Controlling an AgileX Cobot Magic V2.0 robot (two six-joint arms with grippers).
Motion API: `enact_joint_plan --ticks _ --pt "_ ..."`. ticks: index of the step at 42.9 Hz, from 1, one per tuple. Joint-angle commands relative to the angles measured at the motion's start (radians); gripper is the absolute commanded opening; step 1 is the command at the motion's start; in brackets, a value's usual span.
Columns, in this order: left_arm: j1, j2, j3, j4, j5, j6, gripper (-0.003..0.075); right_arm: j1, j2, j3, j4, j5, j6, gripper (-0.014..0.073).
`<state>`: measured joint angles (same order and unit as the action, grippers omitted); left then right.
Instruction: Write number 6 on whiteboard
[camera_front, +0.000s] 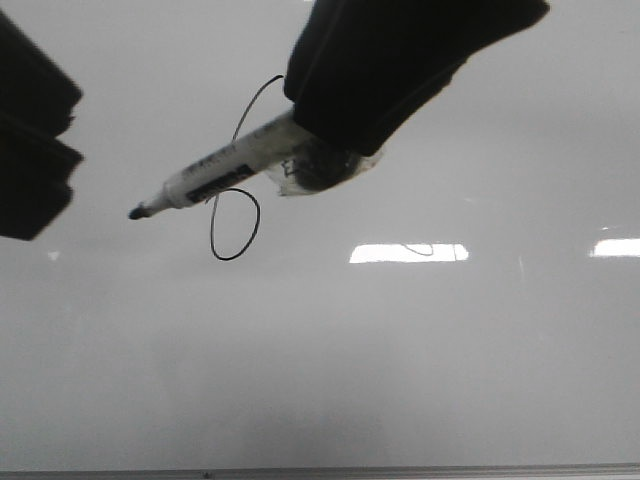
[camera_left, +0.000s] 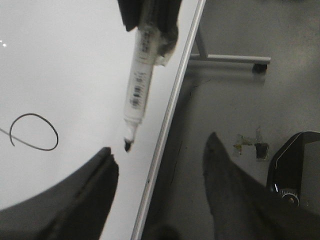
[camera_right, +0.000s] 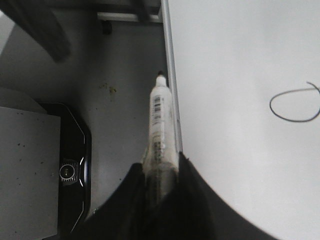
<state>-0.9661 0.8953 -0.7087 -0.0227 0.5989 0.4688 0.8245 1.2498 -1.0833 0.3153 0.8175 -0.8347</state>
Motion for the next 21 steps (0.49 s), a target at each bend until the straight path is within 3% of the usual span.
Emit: enact_joint_plan --ticks 1,16,21 --pt "0.001 0.051 -0.077 0.002 -0.05 0.023 0.0469 0.03 -0.046 -0.026 0.007 -0.039 -0.009 -0.006" --pt "-0.049 0.122 -0.106 0.011 -0.069 0.071 0.0391 0.093 -0.048 -0.027 0.019 -0.098 -0.009 -0.006" --pt "-0.06 0.122 -0.106 0.013 -0.104 0.071 0.0309 0.093 -0.048 -0.027 0.019 -0.098 -0.009 -0.006"
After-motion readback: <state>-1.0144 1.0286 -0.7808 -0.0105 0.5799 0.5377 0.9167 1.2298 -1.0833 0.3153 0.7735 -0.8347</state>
